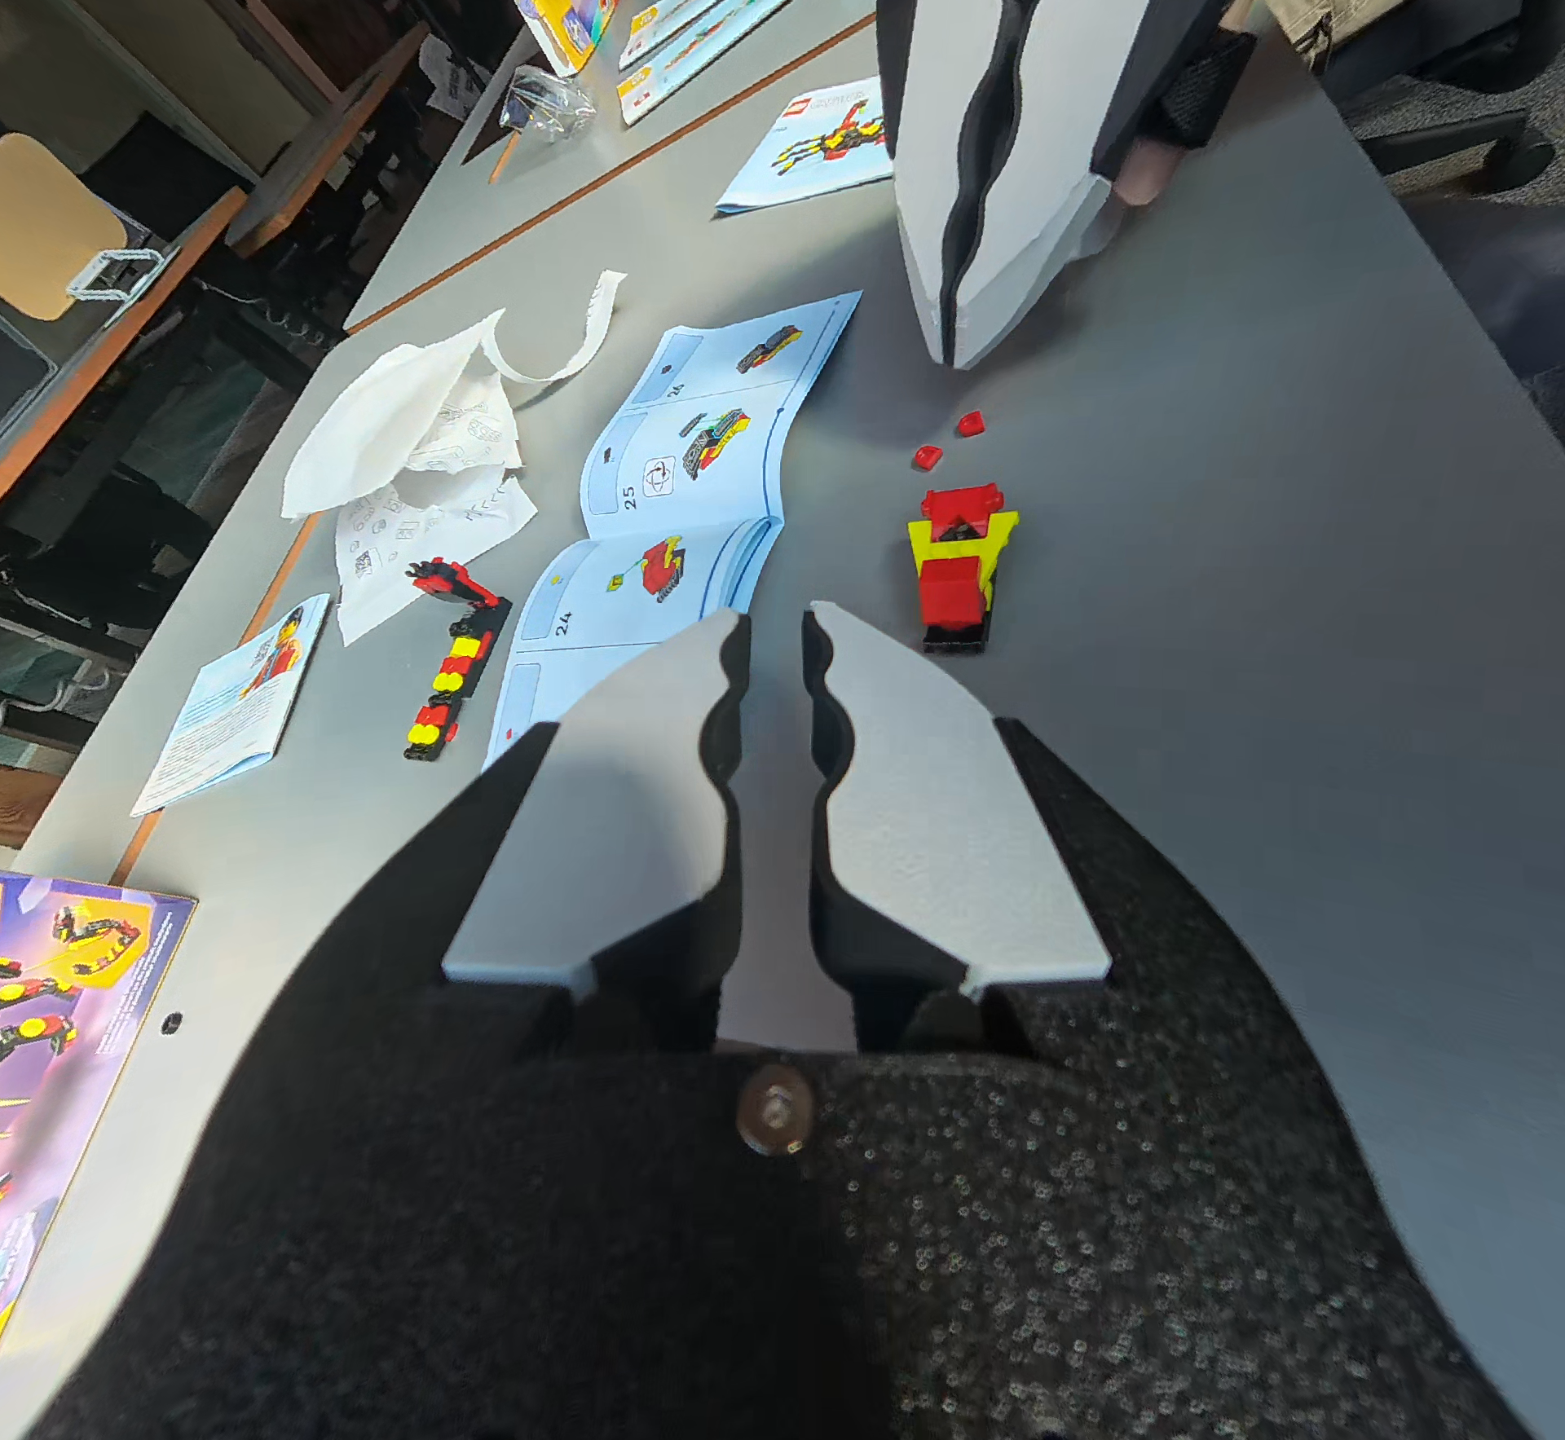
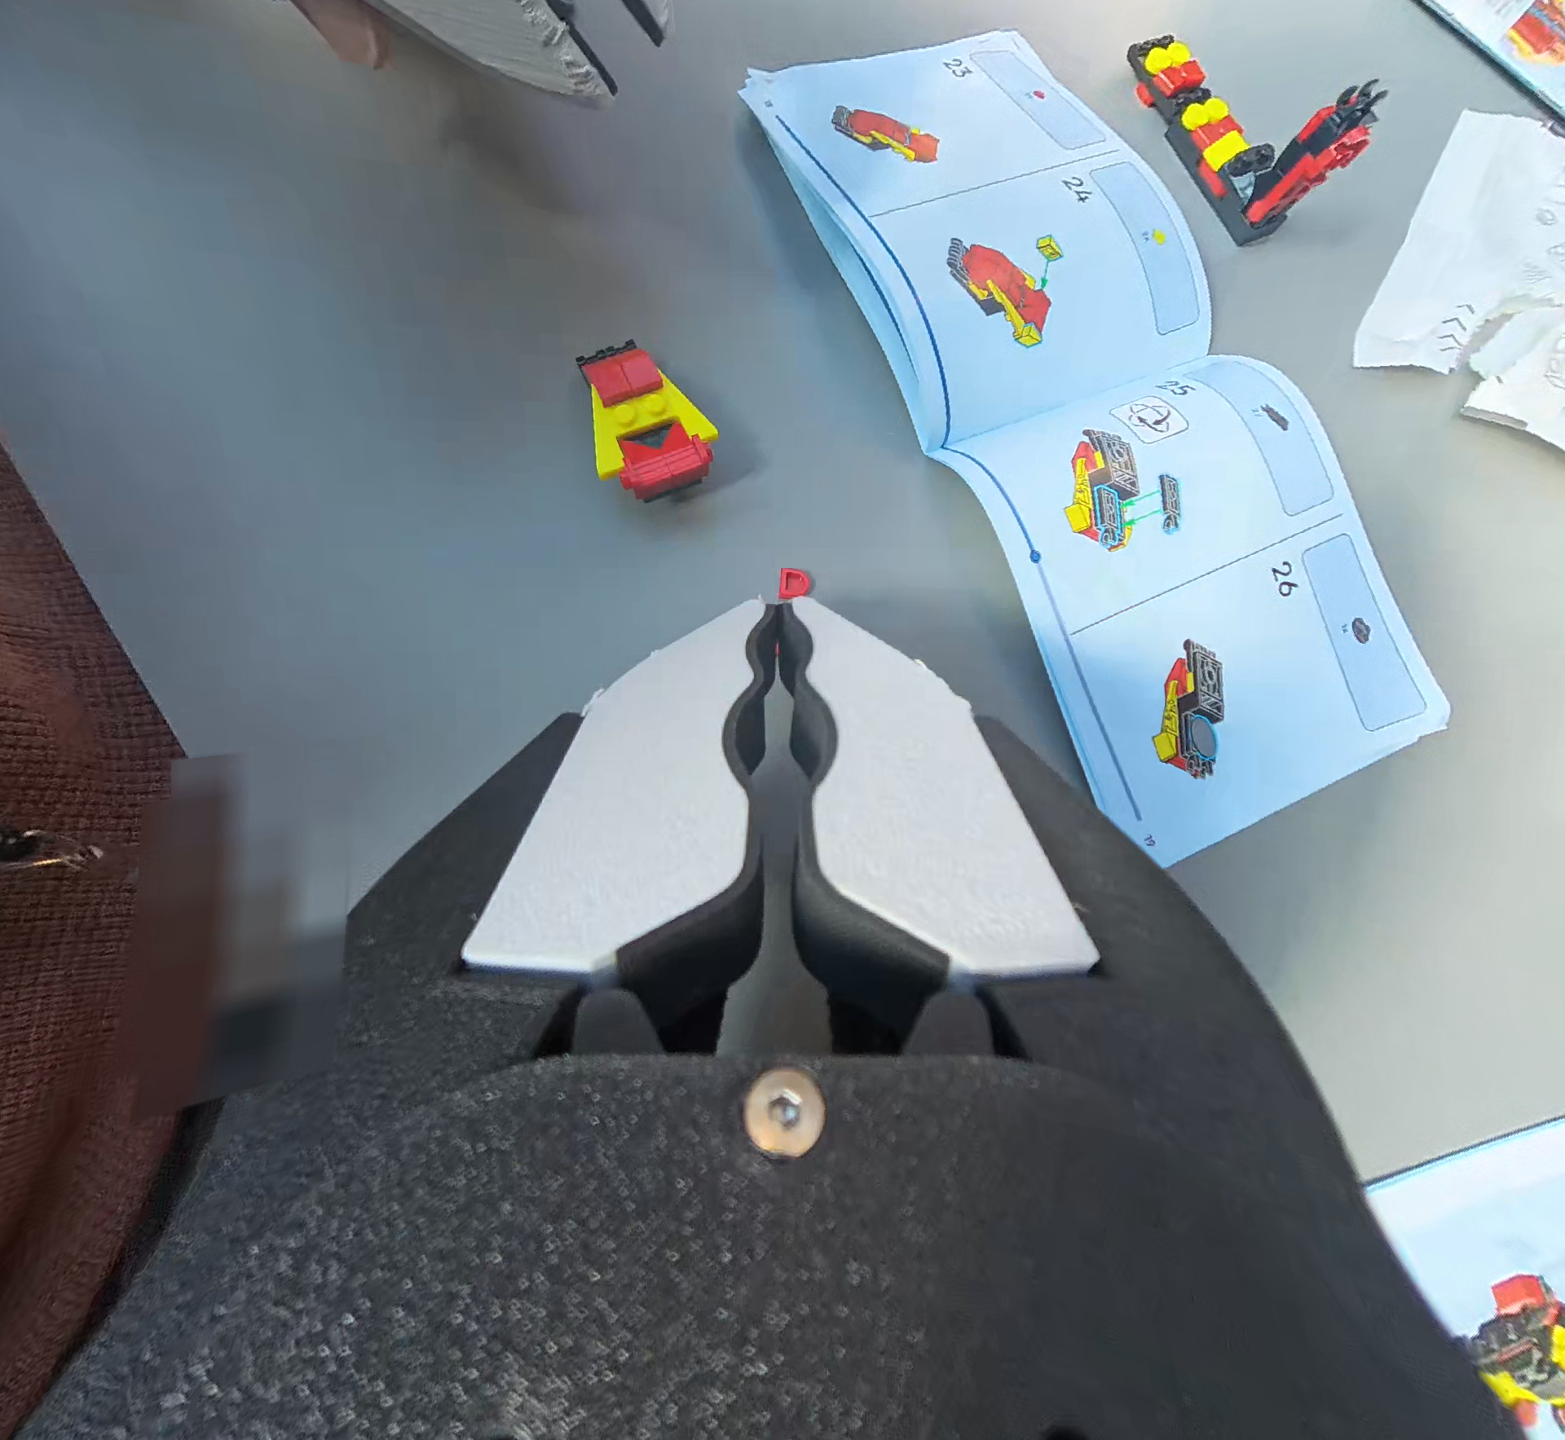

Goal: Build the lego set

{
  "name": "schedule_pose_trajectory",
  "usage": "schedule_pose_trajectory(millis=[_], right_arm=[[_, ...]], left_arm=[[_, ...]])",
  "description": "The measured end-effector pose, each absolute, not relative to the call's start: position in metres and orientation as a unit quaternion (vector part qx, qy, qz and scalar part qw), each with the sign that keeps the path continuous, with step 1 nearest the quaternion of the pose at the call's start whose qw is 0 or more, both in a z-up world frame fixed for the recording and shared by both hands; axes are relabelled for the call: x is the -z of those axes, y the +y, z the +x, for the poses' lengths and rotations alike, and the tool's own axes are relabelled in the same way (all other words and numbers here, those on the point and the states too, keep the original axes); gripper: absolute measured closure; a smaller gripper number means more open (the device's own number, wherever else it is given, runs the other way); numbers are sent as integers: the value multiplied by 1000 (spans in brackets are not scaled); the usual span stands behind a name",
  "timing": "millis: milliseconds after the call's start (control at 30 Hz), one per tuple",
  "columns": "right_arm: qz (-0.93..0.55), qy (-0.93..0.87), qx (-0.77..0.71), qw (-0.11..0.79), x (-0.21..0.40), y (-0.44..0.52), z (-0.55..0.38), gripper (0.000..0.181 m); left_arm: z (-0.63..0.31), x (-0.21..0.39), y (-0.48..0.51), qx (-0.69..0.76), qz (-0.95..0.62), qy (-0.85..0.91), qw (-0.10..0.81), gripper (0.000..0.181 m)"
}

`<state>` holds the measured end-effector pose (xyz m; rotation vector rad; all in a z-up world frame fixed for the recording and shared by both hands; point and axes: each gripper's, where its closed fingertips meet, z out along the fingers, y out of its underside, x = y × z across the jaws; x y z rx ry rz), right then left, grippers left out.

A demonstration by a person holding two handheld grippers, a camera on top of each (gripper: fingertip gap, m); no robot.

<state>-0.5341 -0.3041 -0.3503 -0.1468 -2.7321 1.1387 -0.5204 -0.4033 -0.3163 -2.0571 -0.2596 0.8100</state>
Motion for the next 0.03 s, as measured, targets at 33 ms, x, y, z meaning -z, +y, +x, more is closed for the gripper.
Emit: schedule_pose_trajectory(millis=[33], right_arm=[[-47,-924,-368,94,353,-302,-535,178]], left_arm=[[-522,315,-405,-335,-826,-102,442,170]])
